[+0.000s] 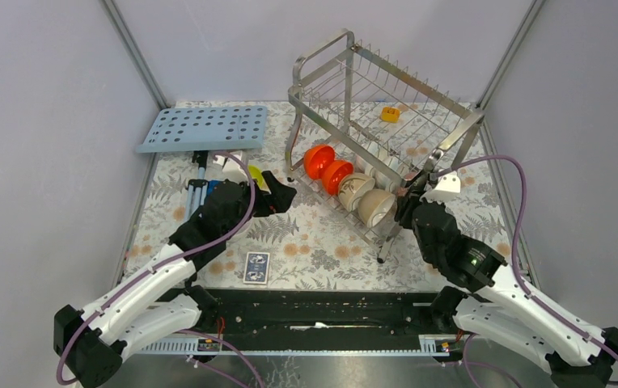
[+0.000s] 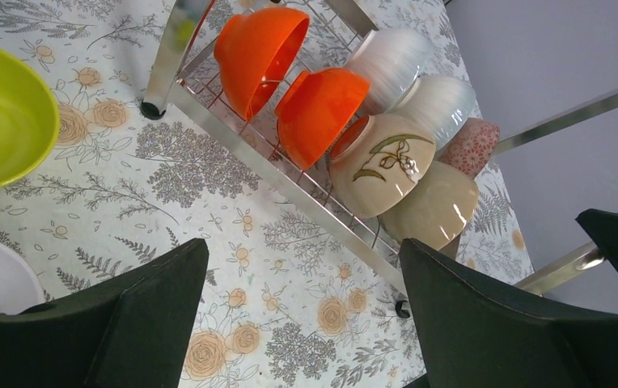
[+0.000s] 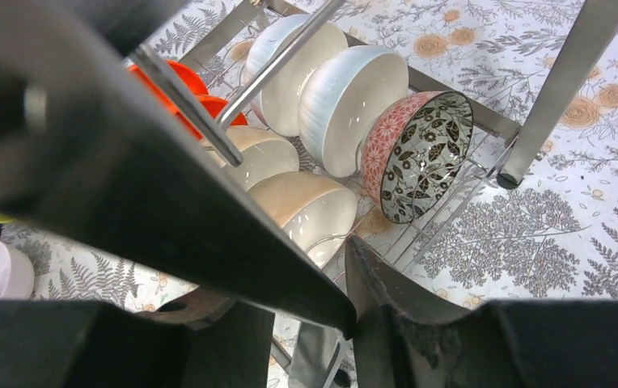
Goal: Unload the bowls from the dish rack
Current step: Adjust the dish rack at the center of the board.
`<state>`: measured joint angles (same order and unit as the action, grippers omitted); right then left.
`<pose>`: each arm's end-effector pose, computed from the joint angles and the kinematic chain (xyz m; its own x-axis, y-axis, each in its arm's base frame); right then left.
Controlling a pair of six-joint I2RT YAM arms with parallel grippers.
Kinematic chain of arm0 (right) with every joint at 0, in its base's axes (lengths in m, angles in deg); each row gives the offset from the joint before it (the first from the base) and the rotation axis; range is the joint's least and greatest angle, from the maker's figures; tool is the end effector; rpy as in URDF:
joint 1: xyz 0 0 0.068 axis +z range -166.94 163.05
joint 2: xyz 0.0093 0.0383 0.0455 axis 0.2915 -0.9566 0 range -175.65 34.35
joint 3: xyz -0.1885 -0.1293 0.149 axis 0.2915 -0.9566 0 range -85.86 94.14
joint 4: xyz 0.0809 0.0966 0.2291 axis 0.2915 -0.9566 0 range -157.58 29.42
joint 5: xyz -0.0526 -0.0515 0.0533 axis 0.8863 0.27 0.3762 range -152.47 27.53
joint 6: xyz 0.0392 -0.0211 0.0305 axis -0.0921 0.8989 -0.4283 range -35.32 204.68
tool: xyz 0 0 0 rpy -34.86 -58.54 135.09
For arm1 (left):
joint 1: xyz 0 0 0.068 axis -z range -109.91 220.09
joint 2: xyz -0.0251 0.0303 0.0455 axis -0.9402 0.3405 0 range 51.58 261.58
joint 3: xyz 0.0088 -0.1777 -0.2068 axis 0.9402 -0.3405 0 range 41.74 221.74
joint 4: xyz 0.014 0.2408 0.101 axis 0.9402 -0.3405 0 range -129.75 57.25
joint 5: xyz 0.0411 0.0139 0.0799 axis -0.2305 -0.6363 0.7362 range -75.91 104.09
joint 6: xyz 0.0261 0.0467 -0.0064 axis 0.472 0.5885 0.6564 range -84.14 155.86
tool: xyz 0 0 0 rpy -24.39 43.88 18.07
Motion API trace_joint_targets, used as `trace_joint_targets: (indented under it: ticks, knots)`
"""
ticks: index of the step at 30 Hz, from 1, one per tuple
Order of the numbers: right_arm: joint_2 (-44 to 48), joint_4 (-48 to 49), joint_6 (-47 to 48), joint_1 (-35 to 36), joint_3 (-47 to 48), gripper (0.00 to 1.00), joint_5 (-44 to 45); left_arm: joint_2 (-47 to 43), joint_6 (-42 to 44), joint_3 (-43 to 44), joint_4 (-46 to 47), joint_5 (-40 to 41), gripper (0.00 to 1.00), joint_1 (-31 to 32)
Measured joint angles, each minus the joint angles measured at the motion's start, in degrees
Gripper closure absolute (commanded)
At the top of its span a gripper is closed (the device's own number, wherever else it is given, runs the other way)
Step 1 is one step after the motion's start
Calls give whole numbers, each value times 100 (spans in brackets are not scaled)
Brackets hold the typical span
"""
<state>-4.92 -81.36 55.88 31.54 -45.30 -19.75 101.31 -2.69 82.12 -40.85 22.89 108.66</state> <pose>0.1199 0.0991 0.3127 -0.2545 0.2463 -0.9352 -0.0042 0.9667 0.2558 0.1638 -0.1235 0.3017 -0.4962 -0.3920 -0.7747 0.2466 0.7919 -0.5586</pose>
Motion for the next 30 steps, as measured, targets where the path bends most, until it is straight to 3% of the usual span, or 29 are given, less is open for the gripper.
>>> trace_joint_targets:
  ticks: [12,23,30]
  knots:
    - [-616,931,570,-962,-4,64,-881,-243,13,-164,-315,111,7,0]
    - [-1266,1781,1091,-1895,66,66,-2347,-688,168,-229,-581,426,7,0]
    - [-1480,2017,1108,-2098,85,65,-2865,20,540,9,-83,1189,1,-20]
